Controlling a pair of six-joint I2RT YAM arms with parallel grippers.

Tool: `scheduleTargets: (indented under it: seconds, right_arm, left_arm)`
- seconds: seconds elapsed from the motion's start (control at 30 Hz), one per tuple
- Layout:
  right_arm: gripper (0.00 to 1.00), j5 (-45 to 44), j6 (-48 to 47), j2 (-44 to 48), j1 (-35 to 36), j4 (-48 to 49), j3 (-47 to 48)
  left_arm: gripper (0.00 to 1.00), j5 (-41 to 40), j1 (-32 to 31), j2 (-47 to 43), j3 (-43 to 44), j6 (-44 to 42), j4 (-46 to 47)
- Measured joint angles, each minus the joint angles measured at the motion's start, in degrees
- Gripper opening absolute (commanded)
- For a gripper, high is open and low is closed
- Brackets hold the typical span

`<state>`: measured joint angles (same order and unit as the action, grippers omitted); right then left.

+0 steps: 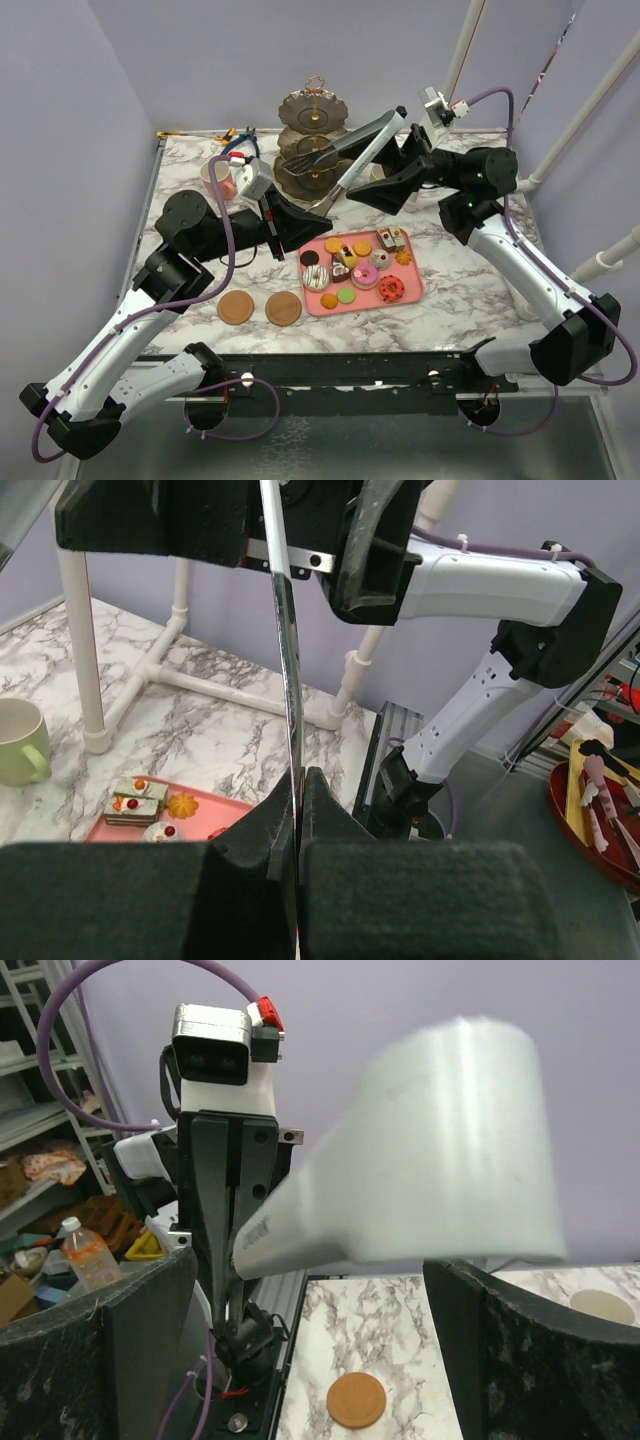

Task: Serve the afternoon tea
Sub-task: Pick up the clamp from the tray.

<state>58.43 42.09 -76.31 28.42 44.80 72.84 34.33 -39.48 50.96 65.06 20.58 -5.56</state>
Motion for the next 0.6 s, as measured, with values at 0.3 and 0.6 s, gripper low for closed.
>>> scheduleTargets:
  seconds: [0.3, 0.6]
  right_arm:
    - [1.00, 0.81, 7.21, -3.17, 0.90, 9.70, -0.55]
    - [1.00, 1.25, 12.33, -3.30, 1.16, 18.60, -2.56]
  left_arm:
    - [0.00, 1.11, 0.00, 0.81, 0.09, 0.20, 1.60]
    - [0.00, 1.66, 0.00, 1.68, 0.20, 0.17, 1.86]
